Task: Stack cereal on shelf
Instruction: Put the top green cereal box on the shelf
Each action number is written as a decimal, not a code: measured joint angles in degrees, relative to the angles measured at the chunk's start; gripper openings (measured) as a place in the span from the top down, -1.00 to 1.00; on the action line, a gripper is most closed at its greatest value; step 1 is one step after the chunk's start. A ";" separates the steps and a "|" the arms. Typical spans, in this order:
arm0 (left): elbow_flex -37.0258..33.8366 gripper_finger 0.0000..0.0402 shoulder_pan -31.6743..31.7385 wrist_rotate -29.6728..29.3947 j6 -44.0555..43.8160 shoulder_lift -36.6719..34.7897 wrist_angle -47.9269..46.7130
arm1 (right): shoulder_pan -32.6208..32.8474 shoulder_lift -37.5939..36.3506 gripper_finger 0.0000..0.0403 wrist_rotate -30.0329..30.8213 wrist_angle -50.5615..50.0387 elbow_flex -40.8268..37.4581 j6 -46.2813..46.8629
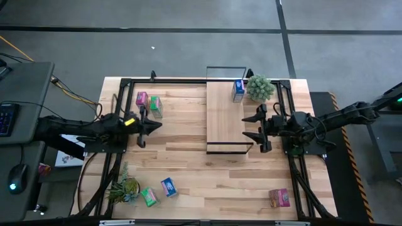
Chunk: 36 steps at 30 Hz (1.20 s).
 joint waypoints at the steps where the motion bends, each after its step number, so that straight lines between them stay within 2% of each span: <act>1: 0.00 1.00 -0.01 0.06 -2.21 0.00 2.30 | 0.00 0.00 -0.16 -0.01 0.12 0.00 -0.01; 5: 0.23 1.00 0.00 -4.04 -1.78 0.00 12.10 | 0.00 0.00 -0.16 0.92 0.11 0.02 -0.71; 8: 4.74 0.95 0.02 -8.31 -2.80 1.94 8.48 | 0.00 0.00 -0.16 2.65 0.07 0.02 -0.86; 11: 13.14 0.78 0.01 -13.85 -1.13 6.79 -5.46 | 0.00 0.02 -0.16 3.14 0.06 0.02 -0.47; 14: 23.83 0.54 0.98 -23.45 -0.92 13.68 -22.98 | 0.00 0.02 -0.16 3.14 0.05 0.03 0.13; 17: 33.60 0.27 2.99 -32.87 -6.52 20.39 -40.90 | 0.00 0.02 -0.16 3.14 -0.15 0.04 1.08; 20: 40.45 0.02 5.76 -38.10 -16.46 25.75 -55.04 | 0.00 0.02 -0.16 3.14 -0.54 0.04 1.08; 23: 42.47 -0.17 8.77 -37.74 -26.33 30.08 -62.71 | 0.00 0.02 -0.16 3.15 -1.14 0.04 1.08; 26: 42.00 -0.28 11.38 -36.08 -32.47 33.36 -64.74 | 0.00 0.02 -0.16 3.15 -1.99 0.07 1.20; 36: 39.98 -0.31 16.12 -35.32 -40.09 42.31 -64.40 | 0.00 0.04 -0.16 4.32 -2.67 0.09 3.07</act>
